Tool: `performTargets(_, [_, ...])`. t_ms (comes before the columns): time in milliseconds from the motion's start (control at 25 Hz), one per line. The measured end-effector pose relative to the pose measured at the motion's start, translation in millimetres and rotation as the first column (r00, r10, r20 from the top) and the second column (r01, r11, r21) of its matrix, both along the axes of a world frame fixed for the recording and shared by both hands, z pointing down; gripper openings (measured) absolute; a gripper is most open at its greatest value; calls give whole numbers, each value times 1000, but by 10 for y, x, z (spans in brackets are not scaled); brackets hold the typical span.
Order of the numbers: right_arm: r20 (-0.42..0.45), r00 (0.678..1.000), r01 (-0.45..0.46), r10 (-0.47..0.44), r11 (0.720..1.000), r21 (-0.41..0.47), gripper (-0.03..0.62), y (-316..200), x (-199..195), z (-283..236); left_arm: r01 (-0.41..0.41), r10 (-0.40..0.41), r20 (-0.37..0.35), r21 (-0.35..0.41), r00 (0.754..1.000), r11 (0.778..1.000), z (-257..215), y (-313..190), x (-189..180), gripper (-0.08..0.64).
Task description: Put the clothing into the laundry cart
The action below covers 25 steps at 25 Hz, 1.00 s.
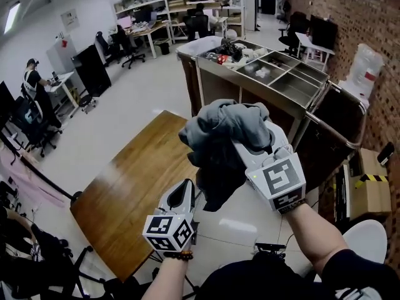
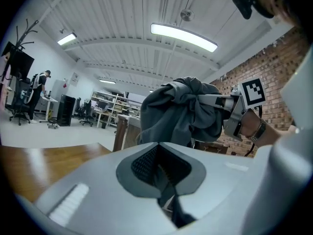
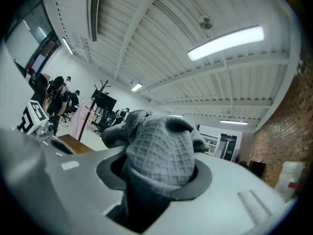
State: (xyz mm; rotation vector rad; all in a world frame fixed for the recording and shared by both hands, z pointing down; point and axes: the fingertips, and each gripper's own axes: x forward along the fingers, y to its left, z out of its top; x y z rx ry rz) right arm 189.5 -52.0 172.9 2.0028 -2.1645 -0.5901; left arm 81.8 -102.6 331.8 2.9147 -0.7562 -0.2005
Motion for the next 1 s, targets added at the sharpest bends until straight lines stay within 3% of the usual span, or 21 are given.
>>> performTargets(320, [-43, 982, -182, 183, 983, 29, 184, 483, 1171, -30, -170, 170, -13, 28, 985, 985, -99, 259, 1290, 2])
performTargets(680, [-16, 929, -366, 369, 926, 92, 184, 1129, 2624, -214, -358, 359, -2, 62, 933, 932, -134, 630, 2884, 2])
performTargets(1000, [3, 887, -456, 461, 877, 152, 184, 1581, 3579, -395, -436, 436, 14, 74, 900, 897, -99, 930, 3870, 2])
